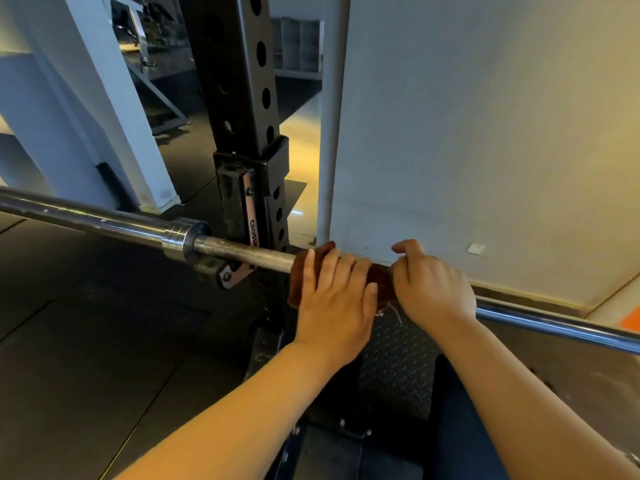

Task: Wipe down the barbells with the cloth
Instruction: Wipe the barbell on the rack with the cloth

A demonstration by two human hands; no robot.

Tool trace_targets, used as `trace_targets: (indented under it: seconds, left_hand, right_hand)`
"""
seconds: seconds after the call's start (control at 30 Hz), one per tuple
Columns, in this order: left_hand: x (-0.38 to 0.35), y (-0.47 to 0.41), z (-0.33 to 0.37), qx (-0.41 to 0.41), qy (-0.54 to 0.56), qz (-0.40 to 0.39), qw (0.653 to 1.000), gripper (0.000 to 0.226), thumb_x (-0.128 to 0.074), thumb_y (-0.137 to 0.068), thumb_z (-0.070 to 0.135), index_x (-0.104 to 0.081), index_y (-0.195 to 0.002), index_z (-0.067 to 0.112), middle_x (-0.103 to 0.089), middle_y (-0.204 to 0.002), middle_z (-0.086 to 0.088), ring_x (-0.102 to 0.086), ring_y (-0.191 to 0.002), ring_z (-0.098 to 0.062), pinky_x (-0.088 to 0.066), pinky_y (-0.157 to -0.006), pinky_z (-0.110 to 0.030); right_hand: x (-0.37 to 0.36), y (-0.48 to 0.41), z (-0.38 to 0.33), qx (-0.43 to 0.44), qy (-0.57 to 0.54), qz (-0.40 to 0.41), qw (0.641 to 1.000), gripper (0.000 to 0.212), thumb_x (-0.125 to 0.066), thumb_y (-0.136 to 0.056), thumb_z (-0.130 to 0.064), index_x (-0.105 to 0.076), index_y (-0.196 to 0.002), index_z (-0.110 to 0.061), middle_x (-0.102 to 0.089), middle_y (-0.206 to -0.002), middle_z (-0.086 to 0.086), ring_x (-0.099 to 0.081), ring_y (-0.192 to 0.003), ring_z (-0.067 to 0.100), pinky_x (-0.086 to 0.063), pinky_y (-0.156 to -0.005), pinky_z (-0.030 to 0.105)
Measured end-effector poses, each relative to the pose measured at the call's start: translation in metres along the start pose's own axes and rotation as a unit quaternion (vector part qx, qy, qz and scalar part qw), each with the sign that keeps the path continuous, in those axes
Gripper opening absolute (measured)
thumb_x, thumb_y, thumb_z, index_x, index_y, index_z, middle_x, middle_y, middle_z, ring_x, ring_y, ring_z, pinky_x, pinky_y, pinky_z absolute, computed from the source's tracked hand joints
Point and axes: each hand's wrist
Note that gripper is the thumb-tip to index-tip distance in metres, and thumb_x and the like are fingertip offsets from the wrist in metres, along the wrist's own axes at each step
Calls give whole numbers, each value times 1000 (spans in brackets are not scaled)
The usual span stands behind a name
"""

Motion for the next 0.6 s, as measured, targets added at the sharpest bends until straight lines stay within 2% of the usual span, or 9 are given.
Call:
trace_targets:
  seconds: [0.07,0.1,0.2,0.3,0.37,0.5,0.57,0.6]
  left_hand:
    - [6,1,-23,-40,-9,-6,999,46,-27,-107,37,-53,-142,20,-56,-140,3,-38,-144,-22,-15,-125,-50]
    - [9,3,-36,-34,-8,0,999,46,-26,-108,36,-52,-142,21,-56,-141,3,-38,-144,-21,-16,-125,-49]
    - [12,4,-62,105,20,42,993,48,-17,-108,36,-52,-136,21,-54,-142,0,-32,-148,-21,-10,-126,-51]
    - [3,-1,-44,183,29,61,981,51,-15,-106,37,-55,-131,17,-52,-141,-3,-23,-152,-25,0,-126,-55]
    - [-2,-5,-16,167,28,51,984,51,-17,-106,37,-57,-129,18,-54,-138,-2,-24,-151,-26,-1,-125,-58]
    - [-1,2,2,44,23,9,999,49,-25,-106,37,-53,-141,19,-52,-145,2,-24,-152,-22,-4,-126,-52]
    - [5,7,-19,-2,14,-3,1000,48,-27,-107,37,-48,-147,21,-48,-152,4,-22,-154,-18,-7,-127,-49]
    - [8,9,-30,-8,6,-4,1000,48,-26,-108,37,-46,-150,22,-45,-156,5,-19,-155,-15,-8,-127,-49]
  right_hand:
    - [-1,-1,2,14,0,3,1000,34,-32,-107,-35,-41,-140,-29,-63,-84,-3,-60,-73,22,-43,-61,37]
    - [-2,-1,3,24,6,-3,1000,35,-31,-108,-35,-39,-141,-29,-63,-81,-4,-60,-70,21,-43,-59,36]
    - [-4,2,3,42,17,-18,999,34,-30,-109,-36,-37,-141,-27,-60,-70,-4,-58,-61,17,-46,-55,35]
    - [-2,0,4,42,19,-24,999,34,-30,-109,-34,-36,-140,-23,-56,-66,-3,-51,-54,15,-33,-46,31]
    - [-2,0,5,39,20,-21,999,34,-29,-109,-34,-36,-139,-22,-54,-65,-4,-47,-52,14,-26,-45,29]
    - [-6,1,4,36,29,0,999,36,-30,-107,-39,-38,-138,-24,-52,-65,-5,-46,-52,19,-27,-47,30]
    - [-5,3,3,38,17,3,999,38,-30,-106,-44,-42,-137,-25,-64,-82,-1,-57,-64,22,-32,-51,30]
    - [-5,4,2,45,0,16,999,39,-31,-106,-45,-46,-136,-25,-68,-97,1,-63,-80,25,-38,-58,31]
Point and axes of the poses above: each hand's wrist, its own y-axis away from the middle knuckle, its own x-axis out of the back of the hand, z = x × y
